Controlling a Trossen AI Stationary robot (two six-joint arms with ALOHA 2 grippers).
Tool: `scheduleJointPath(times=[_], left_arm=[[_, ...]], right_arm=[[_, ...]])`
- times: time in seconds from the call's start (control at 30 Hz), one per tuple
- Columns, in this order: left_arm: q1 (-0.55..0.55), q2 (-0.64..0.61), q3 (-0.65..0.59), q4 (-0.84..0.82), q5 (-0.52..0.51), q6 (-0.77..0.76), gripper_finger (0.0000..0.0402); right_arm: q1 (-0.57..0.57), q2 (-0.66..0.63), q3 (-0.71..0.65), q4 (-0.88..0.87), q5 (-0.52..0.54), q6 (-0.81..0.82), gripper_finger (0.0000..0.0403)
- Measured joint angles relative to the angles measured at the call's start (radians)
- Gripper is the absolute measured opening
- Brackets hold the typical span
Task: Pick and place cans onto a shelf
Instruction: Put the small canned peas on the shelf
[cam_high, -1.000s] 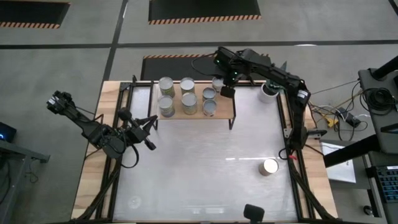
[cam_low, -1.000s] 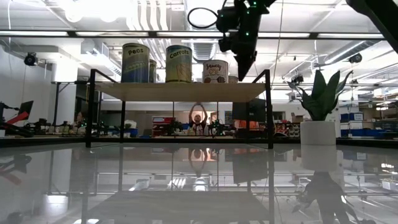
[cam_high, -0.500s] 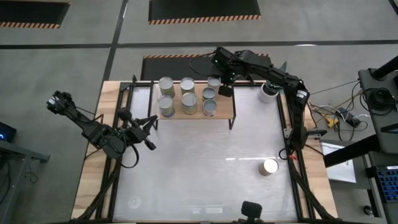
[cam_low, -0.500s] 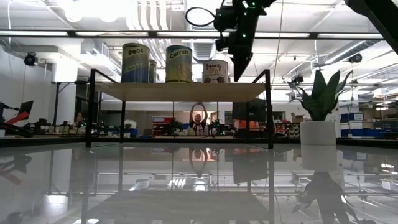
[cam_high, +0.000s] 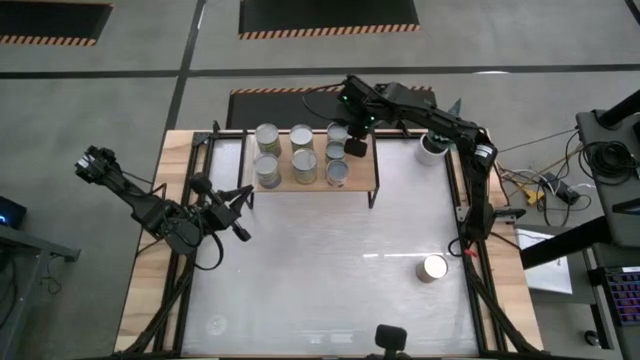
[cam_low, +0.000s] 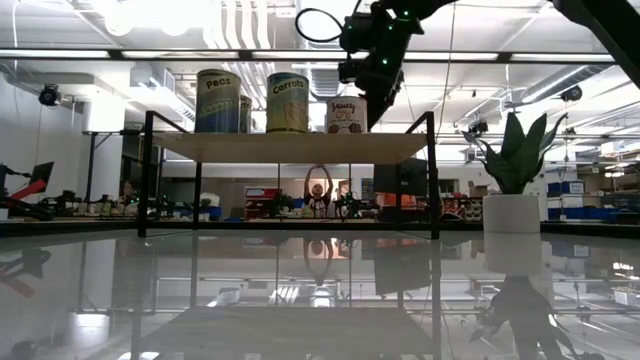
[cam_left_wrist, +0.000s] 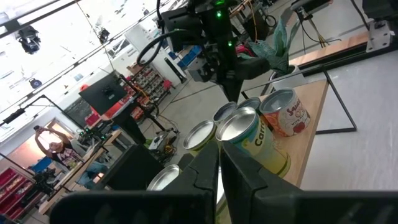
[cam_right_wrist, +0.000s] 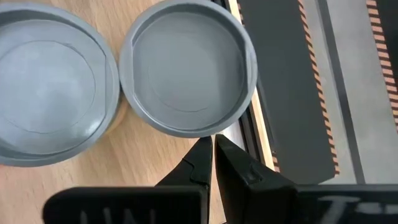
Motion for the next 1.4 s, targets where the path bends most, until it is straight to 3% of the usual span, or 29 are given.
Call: scheduleJointPath(times=[1.4], left_arm=[[0.0, 0.0, 0.0, 0.0, 0.0, 0.0, 0.0]], right_arm=[[0.002, 0.0, 0.0, 0.051, 0.002, -0.003, 0.0009]])
